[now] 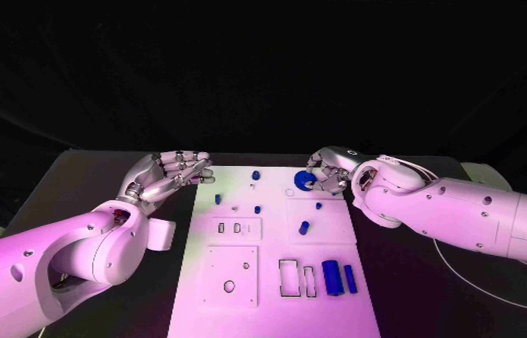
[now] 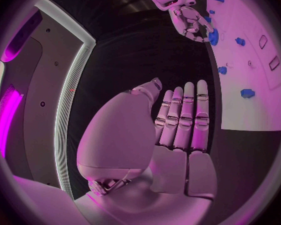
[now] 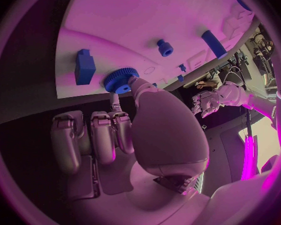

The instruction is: Assemble the parts on the task board

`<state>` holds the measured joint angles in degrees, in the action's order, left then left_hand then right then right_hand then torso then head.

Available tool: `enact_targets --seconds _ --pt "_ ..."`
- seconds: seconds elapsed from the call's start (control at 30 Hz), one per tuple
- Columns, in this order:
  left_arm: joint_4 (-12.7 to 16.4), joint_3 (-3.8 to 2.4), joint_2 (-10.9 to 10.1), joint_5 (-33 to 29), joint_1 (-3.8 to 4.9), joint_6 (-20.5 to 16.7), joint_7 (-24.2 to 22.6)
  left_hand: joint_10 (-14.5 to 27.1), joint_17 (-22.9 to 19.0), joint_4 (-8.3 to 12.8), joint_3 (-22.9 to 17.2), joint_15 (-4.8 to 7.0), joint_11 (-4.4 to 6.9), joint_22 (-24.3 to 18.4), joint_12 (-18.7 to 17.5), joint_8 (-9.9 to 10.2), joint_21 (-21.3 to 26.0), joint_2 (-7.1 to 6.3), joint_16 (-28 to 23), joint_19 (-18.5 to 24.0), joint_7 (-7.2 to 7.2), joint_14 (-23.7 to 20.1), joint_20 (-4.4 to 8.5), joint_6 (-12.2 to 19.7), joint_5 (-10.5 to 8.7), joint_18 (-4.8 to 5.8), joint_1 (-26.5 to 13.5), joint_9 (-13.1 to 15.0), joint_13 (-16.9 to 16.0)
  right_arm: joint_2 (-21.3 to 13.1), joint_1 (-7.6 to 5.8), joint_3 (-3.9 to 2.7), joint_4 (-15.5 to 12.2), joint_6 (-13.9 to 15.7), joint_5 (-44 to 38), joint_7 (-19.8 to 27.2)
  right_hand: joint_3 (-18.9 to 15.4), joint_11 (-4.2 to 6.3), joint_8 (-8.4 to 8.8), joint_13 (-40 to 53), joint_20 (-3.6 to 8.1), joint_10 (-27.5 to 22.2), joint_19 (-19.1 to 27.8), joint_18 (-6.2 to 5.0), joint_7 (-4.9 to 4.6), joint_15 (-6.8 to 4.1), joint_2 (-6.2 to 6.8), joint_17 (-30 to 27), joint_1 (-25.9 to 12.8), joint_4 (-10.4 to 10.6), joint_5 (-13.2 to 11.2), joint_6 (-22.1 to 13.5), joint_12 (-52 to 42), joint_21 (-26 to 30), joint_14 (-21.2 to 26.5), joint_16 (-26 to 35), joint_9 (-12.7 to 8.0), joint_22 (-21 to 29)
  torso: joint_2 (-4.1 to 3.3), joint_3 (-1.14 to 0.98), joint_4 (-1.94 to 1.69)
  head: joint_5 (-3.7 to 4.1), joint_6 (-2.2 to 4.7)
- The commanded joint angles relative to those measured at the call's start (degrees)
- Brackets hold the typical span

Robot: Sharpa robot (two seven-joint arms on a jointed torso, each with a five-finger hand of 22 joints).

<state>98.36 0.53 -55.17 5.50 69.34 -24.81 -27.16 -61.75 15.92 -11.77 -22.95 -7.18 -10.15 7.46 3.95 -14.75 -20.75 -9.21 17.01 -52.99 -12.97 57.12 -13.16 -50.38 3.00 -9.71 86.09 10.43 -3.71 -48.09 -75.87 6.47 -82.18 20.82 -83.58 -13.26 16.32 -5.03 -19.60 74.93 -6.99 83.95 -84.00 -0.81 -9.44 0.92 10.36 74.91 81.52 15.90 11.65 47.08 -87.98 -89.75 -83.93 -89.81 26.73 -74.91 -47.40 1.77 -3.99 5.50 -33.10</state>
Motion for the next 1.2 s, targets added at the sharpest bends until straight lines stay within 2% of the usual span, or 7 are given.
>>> enact_targets --seconds 0.03,0.13,0.37,0.63,0.77,1.0,1.2 --pt "0.11 -0.04 0.04 -0.09 0.07 1.18 -0.05 0.24 0.07 0.02 -0.24 -0.23 -0.09 -0.09 -0.30 0.35 0.21 0.29 -0.29 0.32 -0.84 -0.27 0.03 0.36 -0.11 -0.66 -0.41 -0.07 -0.07 0.04 0.29 0.17 -0.46 1.15 -4.94 -2.57 0.75 0.37 0.16 13.37 0.25 4.32 -6.00 0.81 0.11 -0.28 0.20 15.09 -0.27 -0.08 0.90 0.63 -0.24 -0.25 -6.07 -0.19 -0.11 -15.09 0.03 0.01 -0.04 0.05 -0.01" --pt "0.09 -0.04 0.05 -0.09 0.07 1.28 0.00 0.24 0.07 0.02 -0.24 -0.23 -0.09 -0.09 -0.30 0.35 0.21 0.29 -0.29 0.32 -0.84 -0.27 0.03 0.36 -0.11 -0.66 -0.41 -0.07 -0.07 -0.08 0.35 0.17 -1.07 2.56 -5.89 -3.03 1.76 0.58 -0.02 13.68 0.35 4.64 -6.00 0.81 0.34 -0.43 0.02 15.09 -0.24 -0.23 1.87 1.43 -0.56 -0.25 -6.07 -0.19 -0.17 -15.09 0.02 0.01 -0.04 -0.08 -0.01" --pt "-0.03 -0.04 0.09 -0.09 0.06 1.42 0.14 0.29 0.10 -0.02 -0.24 -0.24 -0.12 -0.11 -0.31 0.38 0.22 0.30 -0.33 0.34 -0.88 -0.28 0.01 0.39 -0.12 -0.66 -0.51 -0.08 -0.06 -0.52 0.39 0.14 -3.16 5.90 -6.31 -3.27 3.97 1.00 0.17 14.08 0.73 5.06 -6.00 0.81 0.76 -0.82 0.52 15.09 -0.83 -0.58 4.72 2.77 -0.97 -0.25 -6.07 -0.19 -0.25 -15.09 0.04 -0.02 0.00 -0.31 0.08" --pt "-0.20 -0.04 0.17 -0.09 0.06 1.47 0.22 0.29 0.10 -0.02 -0.24 -0.24 -0.12 -0.11 -0.31 0.38 0.22 0.30 -0.33 0.34 -0.88 -0.28 0.01 0.39 -0.12 -0.66 -0.51 -0.08 -0.06 -0.78 -0.24 -0.09 -7.20 8.43 -7.32 -4.14 4.58 1.07 0.30 14.16 0.80 5.14 -6.00 0.81 0.84 -0.89 0.67 15.09 -1.10 -0.69 5.38 2.99 -1.05 -0.25 -6.07 -0.19 -0.26 -15.09 0.06 0.06 0.01 -0.55 0.40" --pt "-0.24 -0.04 0.24 -0.09 0.06 1.52 0.26 0.29 0.10 -0.02 -0.24 -0.24 -0.12 -0.11 -0.31 0.38 0.22 0.30 -0.33 0.34 -0.88 -0.28 0.01 0.39 -0.12 -0.66 -0.51 -0.08 -0.06 0.44 -0.58 -0.14 -8.99 8.80 -7.91 -4.58 4.85 1.10 0.34 14.13 0.83 5.12 -6.00 0.81 0.87 -0.92 0.66 15.09 -1.11 -0.78 5.58 3.07 -1.02 -0.25 -6.07 -0.19 -0.26 -15.09 0.00 0.01 -0.01 -0.75 0.41" --pt "-0.24 -0.04 0.38 -0.09 0.06 1.66 0.32 0.29 0.10 -0.02 -0.24 -0.24 -0.12 -0.11 -0.31 0.38 0.22 0.30 -0.33 0.34 -0.88 -0.28 0.01 0.39 -0.12 -0.66 -0.51 -0.08 -0.06 4.01 -0.59 -0.13 -8.86 8.78 -8.44 -4.91 4.89 1.10 0.37 14.07 0.83 5.06 -6.00 0.81 0.85 -0.92 0.68 15.09 -1.15 -0.78 5.58 3.06 -0.96 -0.25 -6.07 -0.19 -0.27 -15.09 -0.02 0.14 -0.21 -0.83 0.32" --pt "-0.23 -0.04 0.44 -0.09 0.06 1.74 0.36 0.29 0.10 -0.02 -0.24 -0.24 -0.12 -0.11 -0.31 0.38 0.22 0.30 -0.33 0.34 -0.88 -0.28 0.01 0.39 -0.12 -0.66 -0.51 -0.08 -0.06 6.90 -0.30 0.02 -7.29 8.58 -8.61 -4.94 5.04 1.06 0.52 13.98 0.85 4.97 -6.00 0.81 0.80 -0.92 0.75 15.09 -1.44 -0.71 5.51 2.98 -0.86 -0.25 -6.07 -0.19 -0.31 -15.09 -0.04 0.17 -0.16 -1.10 0.19"
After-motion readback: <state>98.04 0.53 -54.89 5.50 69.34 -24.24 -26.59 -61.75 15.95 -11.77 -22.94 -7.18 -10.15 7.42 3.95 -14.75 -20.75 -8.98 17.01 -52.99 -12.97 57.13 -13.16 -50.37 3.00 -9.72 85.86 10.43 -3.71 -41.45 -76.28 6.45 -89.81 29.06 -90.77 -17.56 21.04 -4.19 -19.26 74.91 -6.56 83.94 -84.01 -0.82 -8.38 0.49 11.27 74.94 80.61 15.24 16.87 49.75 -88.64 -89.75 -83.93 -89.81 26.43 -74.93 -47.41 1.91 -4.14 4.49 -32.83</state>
